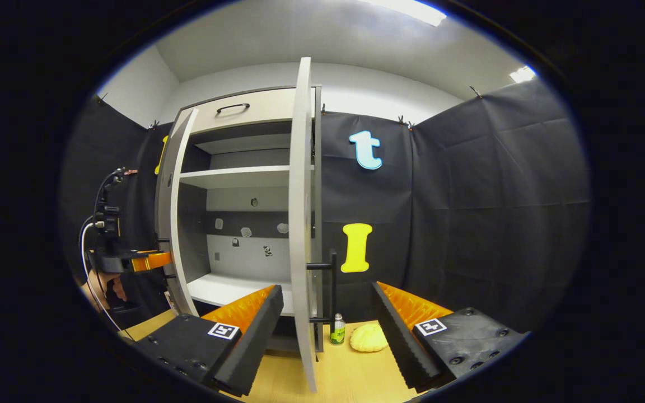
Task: Open the right door of the double-door shoe cabinet with the right hand, and open the left door with the left hand.
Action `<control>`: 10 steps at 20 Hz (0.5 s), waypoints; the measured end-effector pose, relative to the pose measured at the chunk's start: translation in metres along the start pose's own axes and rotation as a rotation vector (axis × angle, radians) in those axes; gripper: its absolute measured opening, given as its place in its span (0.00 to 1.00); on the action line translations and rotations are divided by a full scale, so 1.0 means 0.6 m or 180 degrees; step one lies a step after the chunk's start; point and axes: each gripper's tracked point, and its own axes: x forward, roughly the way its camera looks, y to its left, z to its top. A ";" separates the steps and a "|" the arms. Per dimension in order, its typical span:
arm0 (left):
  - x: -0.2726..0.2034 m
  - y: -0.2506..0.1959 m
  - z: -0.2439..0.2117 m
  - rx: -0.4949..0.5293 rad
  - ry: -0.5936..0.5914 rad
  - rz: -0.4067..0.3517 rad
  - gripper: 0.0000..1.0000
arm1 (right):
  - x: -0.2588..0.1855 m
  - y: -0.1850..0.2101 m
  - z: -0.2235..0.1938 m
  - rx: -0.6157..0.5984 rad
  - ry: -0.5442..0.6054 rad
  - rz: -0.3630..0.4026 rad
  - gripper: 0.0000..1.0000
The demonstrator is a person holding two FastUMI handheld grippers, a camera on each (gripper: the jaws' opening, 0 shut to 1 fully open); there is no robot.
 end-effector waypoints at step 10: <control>-0.090 0.081 -0.001 -0.0018 -0.0001 -0.0028 0.17 | -0.005 0.016 0.001 0.0010 -0.0008 0.0008 0.98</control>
